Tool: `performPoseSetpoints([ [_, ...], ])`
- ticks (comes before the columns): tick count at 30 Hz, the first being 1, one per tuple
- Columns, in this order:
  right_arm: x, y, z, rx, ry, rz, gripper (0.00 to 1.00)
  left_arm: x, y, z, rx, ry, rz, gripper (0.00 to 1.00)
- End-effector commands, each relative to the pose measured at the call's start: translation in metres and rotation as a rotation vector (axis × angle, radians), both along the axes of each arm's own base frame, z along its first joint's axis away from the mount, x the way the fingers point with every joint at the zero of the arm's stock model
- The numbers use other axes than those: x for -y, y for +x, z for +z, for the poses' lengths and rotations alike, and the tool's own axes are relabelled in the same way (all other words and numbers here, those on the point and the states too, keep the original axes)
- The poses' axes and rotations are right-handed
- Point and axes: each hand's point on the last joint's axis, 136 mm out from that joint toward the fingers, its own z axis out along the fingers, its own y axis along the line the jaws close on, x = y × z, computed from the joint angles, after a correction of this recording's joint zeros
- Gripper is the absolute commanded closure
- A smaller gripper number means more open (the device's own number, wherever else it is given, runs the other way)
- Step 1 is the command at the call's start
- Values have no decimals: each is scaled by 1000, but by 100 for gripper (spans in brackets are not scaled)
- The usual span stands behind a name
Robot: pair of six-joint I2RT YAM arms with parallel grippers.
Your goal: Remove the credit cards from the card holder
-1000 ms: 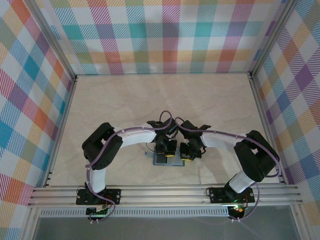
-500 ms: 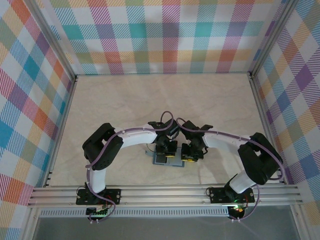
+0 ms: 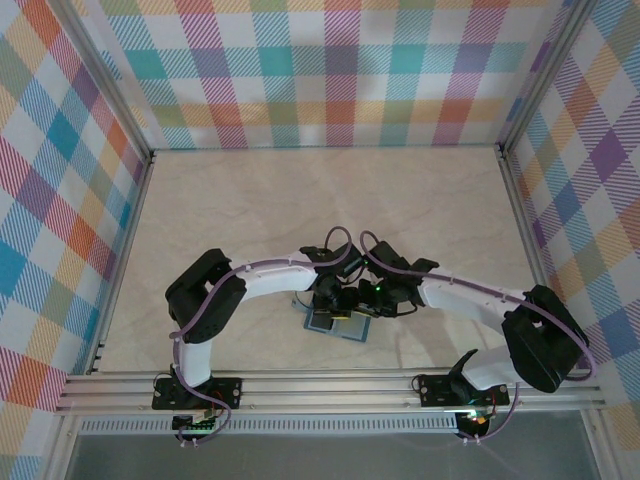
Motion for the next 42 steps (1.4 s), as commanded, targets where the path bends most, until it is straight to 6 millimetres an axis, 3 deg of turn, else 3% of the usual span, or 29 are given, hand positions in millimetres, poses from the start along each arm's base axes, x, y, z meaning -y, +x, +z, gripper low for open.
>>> performPoseSetpoints([
  [1,-3,5,2,18,59,-68,92,2,2,19,34,-40,7,100],
  [7,6,4,1,30,91,-130,91,-2,9,15,11,-99,78,100],
  [14,-17,5,4,13,215,-91,90,4,10,11,-21,-141,93,100],
  [19,-10,3,-12,-29,150,-117,91,-2,14,17,0,-151,121,100],
  [26,-17,1,-28,-86,156,-96,92,-13,21,27,21,-163,151,100],
  [34,-31,8,-20,-83,183,-46,87,-48,31,41,70,-114,177,100],
  [42,-51,15,-6,-77,242,14,81,-96,37,19,38,-33,219,100],
])
